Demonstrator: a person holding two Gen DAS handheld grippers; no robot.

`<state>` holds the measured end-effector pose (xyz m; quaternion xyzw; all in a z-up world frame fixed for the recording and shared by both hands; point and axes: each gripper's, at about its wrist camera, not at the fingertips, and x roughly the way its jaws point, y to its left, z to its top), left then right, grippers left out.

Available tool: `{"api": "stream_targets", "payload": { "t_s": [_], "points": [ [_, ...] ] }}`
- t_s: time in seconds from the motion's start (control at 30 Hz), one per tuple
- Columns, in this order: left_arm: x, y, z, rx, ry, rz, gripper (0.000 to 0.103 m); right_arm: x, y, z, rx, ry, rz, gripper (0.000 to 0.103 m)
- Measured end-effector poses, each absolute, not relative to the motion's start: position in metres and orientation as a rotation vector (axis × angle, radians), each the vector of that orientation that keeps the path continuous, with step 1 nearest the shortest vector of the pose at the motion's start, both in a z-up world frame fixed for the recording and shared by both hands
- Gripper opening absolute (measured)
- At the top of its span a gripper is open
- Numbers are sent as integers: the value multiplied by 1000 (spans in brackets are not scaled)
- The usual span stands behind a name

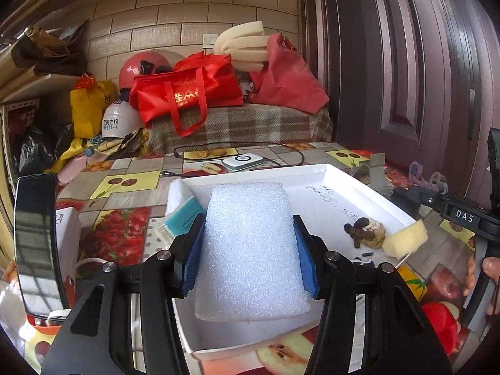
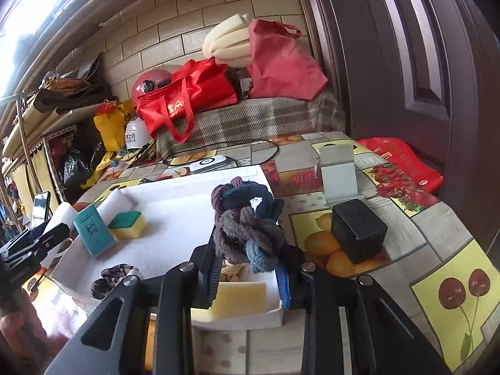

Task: Organize soft objects
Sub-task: 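Carry the foam sheet and rope knot with both tools over the tray, then open the right tool to drop the rope knot into the tray, then open the left tool to drop the foam sheet into the tray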

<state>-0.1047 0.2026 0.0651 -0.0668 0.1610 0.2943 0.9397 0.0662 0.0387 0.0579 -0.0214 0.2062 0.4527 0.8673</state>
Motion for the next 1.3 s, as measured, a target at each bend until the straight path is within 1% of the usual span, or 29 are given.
{"api": "stream_targets", "payload": {
  "t_s": [0.13,0.37,0.63,0.8,0.83,0.9,0.93,0.97,1.0,1.03,1.07,1.13,1.2,1.27,1.3],
  "points": [
    [-86,204,65,-132,331,617,52,62,52,59,-73,387,964,30],
    [-70,223,64,-184,346,669,52,58,90,57,-117,397,1009,30],
    [-49,241,60,-208,394,712,52,81,113,52,-77,499,980,30],
    [-46,246,57,-231,421,716,52,76,121,52,-108,499,981,30],
    [-47,246,57,-231,420,713,53,74,123,52,-125,494,977,33],
    [-47,245,58,-229,416,709,62,71,126,52,-154,485,958,33],
    [-48,243,59,-226,410,710,78,70,127,53,-161,482,952,40],
    [-50,242,60,-221,398,709,88,70,126,53,-161,476,945,57],
    [-52,239,61,-213,381,707,91,69,124,54,-156,467,937,68],
    [-54,237,63,-204,364,702,100,69,122,55,-149,459,935,88],
    [-56,234,64,-193,350,700,103,67,120,56,-143,445,938,90],
    [-58,228,66,-166,329,702,103,65,119,57,-146,427,941,90],
    [-58,225,68,-147,318,705,103,62,121,58,-159,413,942,94],
    [-59,225,69,-143,311,706,103,60,122,60,-165,397,941,101],
    [-60,225,69,-146,310,708,103,59,121,60,-164,387,943,103]
  ]
}}
